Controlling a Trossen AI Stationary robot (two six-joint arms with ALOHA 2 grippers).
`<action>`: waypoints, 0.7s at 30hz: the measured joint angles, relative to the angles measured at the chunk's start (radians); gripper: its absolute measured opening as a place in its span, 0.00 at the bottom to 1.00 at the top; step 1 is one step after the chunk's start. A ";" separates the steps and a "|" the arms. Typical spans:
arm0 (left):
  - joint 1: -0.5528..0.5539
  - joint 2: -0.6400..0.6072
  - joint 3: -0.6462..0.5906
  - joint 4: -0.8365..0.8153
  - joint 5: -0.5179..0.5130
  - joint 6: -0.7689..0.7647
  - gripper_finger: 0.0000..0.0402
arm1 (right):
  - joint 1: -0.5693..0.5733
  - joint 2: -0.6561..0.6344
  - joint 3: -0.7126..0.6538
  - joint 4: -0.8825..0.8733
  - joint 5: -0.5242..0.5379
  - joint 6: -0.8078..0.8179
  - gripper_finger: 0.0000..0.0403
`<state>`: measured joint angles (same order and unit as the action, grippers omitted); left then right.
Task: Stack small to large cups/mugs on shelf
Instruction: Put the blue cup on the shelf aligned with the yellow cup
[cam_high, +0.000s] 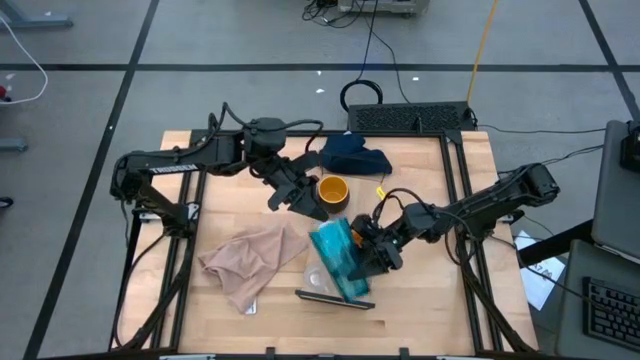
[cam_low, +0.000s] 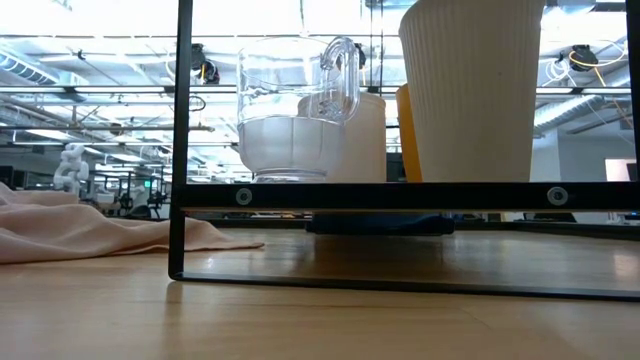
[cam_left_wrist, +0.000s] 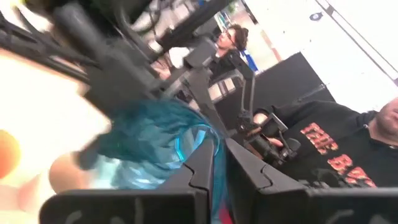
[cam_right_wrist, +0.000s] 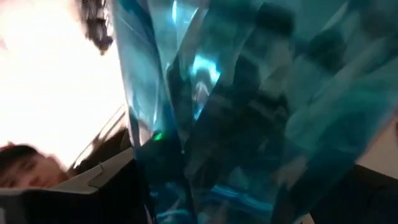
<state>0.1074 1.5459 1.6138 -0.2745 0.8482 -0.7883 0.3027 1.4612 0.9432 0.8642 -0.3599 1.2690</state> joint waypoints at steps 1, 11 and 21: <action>0.001 -0.001 0.000 0.003 -0.008 0.000 0.09 | 0.002 0.000 0.000 0.001 -0.015 -0.005 0.83; 0.034 -0.022 0.000 0.001 0.032 -0.030 0.09 | 0.002 -0.001 0.000 0.002 -0.018 -0.013 0.83; 0.105 -0.151 0.001 0.040 0.029 -0.056 0.09 | -0.099 -0.017 0.000 -0.001 -0.008 -0.155 0.83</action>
<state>0.2127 1.3954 1.6151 -0.2342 0.8775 -0.8445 0.2039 1.4442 0.9432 0.8636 -0.3677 1.1141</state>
